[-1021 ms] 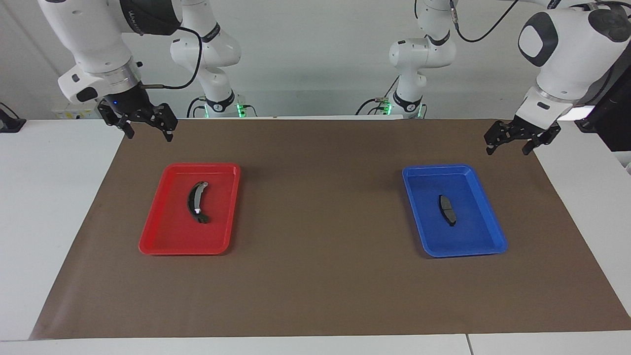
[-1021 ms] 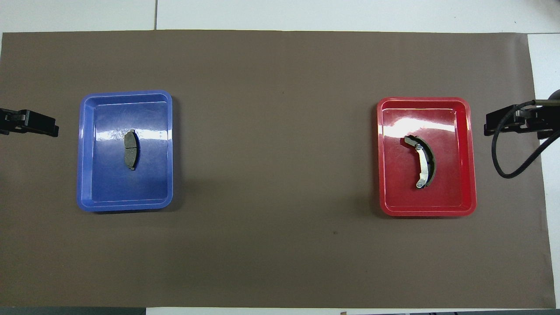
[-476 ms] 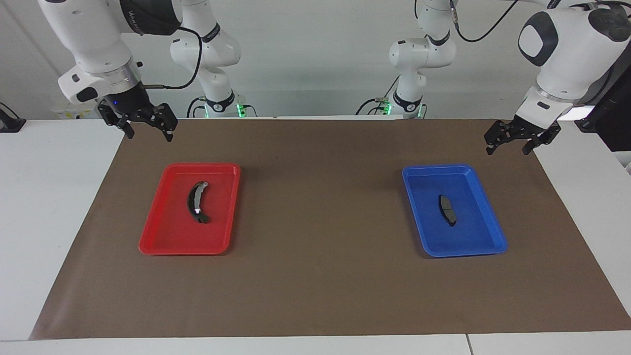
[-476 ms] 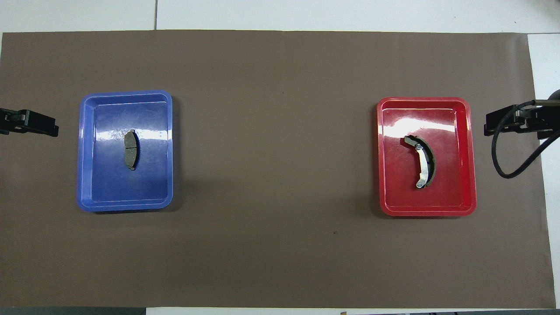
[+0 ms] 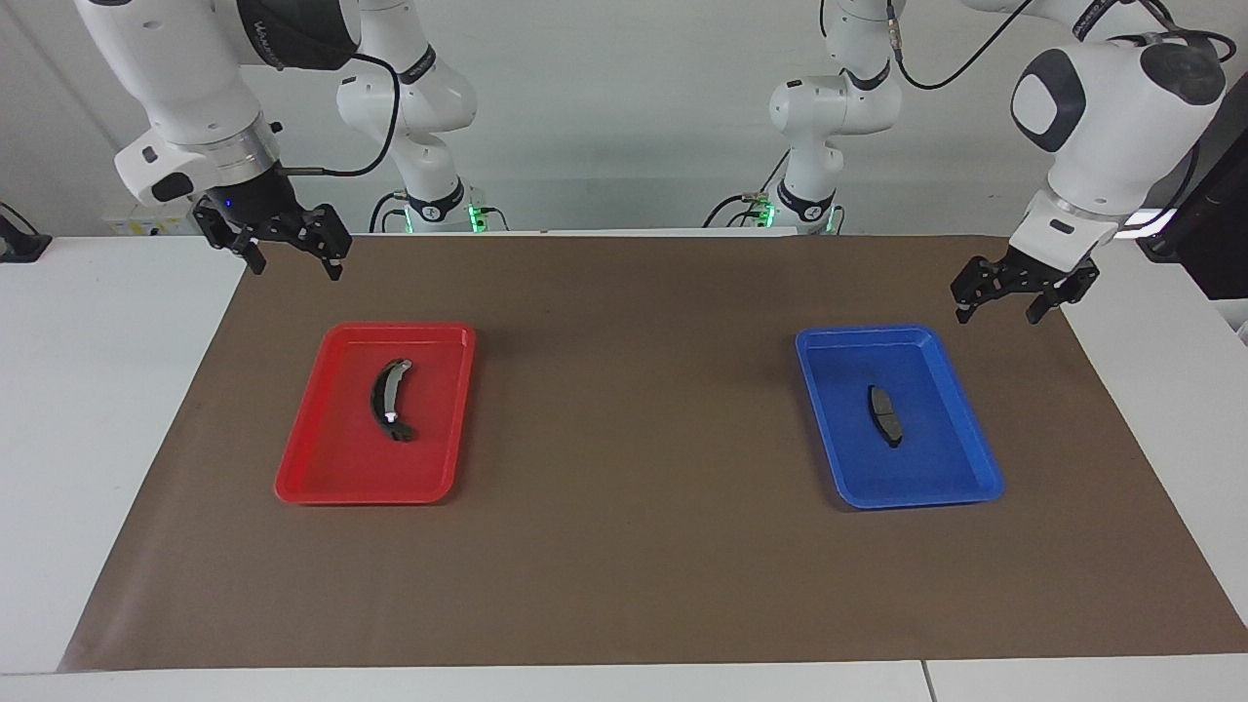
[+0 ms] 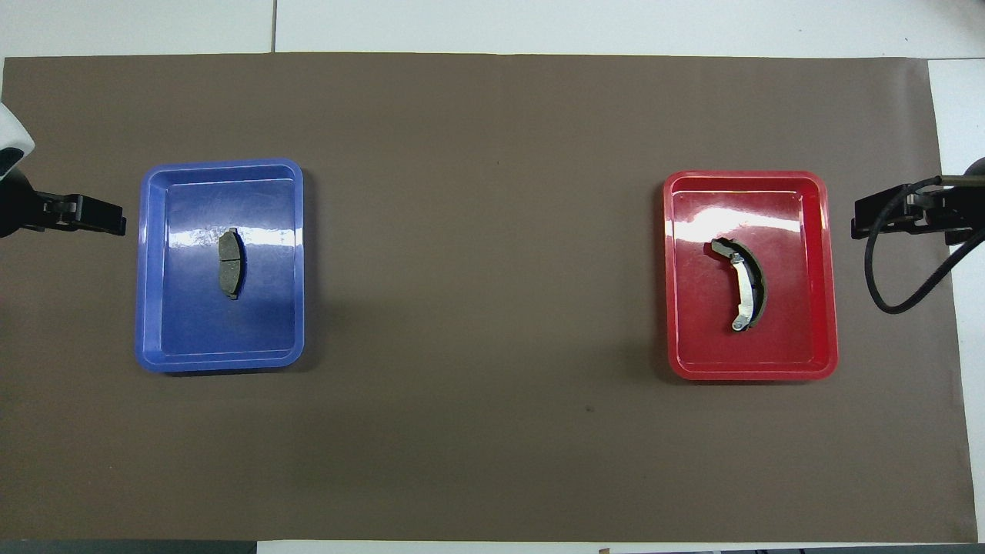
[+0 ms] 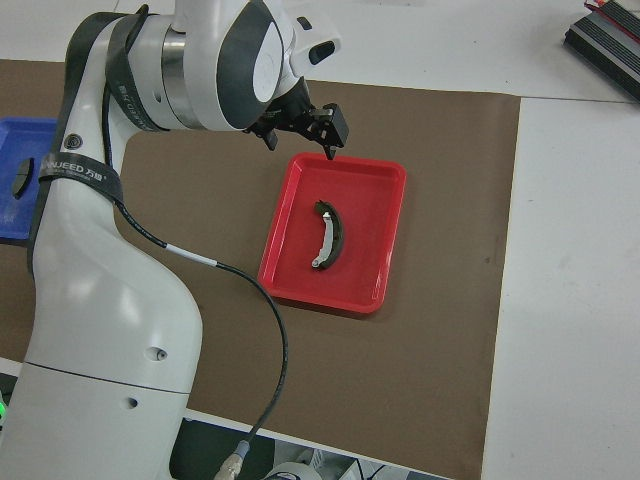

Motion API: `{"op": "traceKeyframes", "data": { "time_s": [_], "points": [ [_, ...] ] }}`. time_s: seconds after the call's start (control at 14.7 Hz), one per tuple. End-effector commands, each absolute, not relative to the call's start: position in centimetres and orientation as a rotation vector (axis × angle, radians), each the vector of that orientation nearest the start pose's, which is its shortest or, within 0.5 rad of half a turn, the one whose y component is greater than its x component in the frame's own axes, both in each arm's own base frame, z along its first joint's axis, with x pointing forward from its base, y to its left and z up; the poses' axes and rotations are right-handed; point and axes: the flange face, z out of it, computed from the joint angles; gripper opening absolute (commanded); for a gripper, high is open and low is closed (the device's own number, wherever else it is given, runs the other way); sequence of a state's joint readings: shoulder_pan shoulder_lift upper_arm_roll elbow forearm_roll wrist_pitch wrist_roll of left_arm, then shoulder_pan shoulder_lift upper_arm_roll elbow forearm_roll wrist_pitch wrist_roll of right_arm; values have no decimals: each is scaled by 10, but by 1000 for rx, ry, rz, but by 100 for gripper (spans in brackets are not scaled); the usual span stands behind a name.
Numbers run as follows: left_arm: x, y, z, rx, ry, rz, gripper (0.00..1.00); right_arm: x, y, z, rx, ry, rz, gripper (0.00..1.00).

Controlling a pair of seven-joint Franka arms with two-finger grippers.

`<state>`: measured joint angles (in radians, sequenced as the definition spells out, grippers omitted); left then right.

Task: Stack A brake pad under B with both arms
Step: 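Grasp the blue-tray pad with the left gripper while the right gripper grasps the red-tray pad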

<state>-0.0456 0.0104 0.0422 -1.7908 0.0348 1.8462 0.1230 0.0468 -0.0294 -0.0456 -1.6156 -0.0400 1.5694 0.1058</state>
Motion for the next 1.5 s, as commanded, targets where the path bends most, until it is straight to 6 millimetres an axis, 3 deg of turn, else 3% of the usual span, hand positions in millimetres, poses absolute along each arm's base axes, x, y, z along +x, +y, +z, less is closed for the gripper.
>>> {"op": "traceKeyframes", "data": {
  "time_s": [0.0, 0.41, 0.54, 0.68, 0.82, 1.09, 1.23, 1.29, 1.43],
  "points": [
    [562, -8, 502, -3096, 244, -119, 99, 544, -3, 618, -3156, 174, 23, 100],
    [568, -17, 411, -3092, 267, -162, 99, 539, -3, 611, -3155, 164, 37, 100],
    [568, -22, 384, -3091, 280, -170, 99, 539, -3, 605, -3154, 158, 2, 100],
    [564, -24, 363, -3091, 284, -175, 99, 530, -4, 585, -3150, 158, -8, 100],
    [560, -27, 345, -3092, 287, -182, 98, 523, -2, 540, -3144, 142, -46, 100],
    [551, -32, 317, -3101, 221, -189, 90, 539, 20, 451, -3136, 94, -55, 100],
    [550, -46, 303, -3106, 213, -159, 84, 534, 23, 406, -3129, 95, -131, 100],
    [550, -48, 300, -3109, 173, -160, 77, 531, 21, 382, -3128, 86, -158, 100],
    [547, -56, 292, -3116, 105, -152, 47, 527, 15, 355, -3130, 55, -182, 100]
  ]
}}
